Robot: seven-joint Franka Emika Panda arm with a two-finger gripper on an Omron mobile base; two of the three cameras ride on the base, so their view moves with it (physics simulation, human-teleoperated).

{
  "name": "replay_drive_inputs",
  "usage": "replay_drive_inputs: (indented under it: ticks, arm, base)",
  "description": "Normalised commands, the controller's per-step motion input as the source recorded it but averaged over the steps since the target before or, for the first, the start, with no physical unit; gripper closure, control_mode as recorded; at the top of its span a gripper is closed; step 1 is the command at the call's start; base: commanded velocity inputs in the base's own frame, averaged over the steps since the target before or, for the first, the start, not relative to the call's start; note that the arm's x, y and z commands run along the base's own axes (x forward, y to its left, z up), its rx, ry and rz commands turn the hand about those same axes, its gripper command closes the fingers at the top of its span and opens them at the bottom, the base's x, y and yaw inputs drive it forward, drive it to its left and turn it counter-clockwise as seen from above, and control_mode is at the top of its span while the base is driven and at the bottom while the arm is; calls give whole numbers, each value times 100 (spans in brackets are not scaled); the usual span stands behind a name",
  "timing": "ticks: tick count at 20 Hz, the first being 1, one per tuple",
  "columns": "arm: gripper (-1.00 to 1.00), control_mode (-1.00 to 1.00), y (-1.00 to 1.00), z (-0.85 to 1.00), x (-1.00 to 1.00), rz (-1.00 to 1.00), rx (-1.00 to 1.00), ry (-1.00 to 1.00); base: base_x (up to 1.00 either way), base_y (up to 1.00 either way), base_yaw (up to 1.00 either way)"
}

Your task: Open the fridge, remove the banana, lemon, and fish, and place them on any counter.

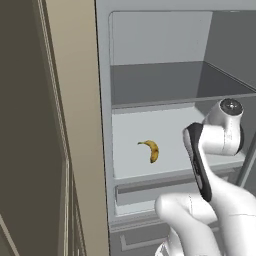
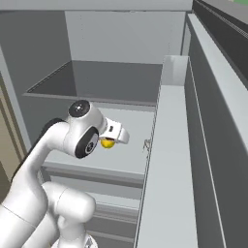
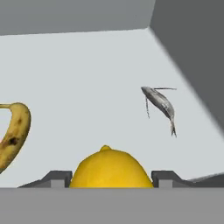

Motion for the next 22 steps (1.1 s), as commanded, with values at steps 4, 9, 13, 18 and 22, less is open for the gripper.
replay_drive_inputs:
  ticks: [4,9,13,18,22]
  arm:
    - [100,-100,25,55,-69,8,0,8]
    - [100,-100,28,73,-52,7,0,9]
    - [100,-100,36,66,-9,6,0,-2]
    - [100,-100,36,55,-6,5,0,-5]
    - [100,-100,19,25,-41,4,-1,-14]
  base:
    - [0,0,0]
    - [0,0,0]
    - [0,0,0]
    - [0,0,0]
    - [0,0,0]
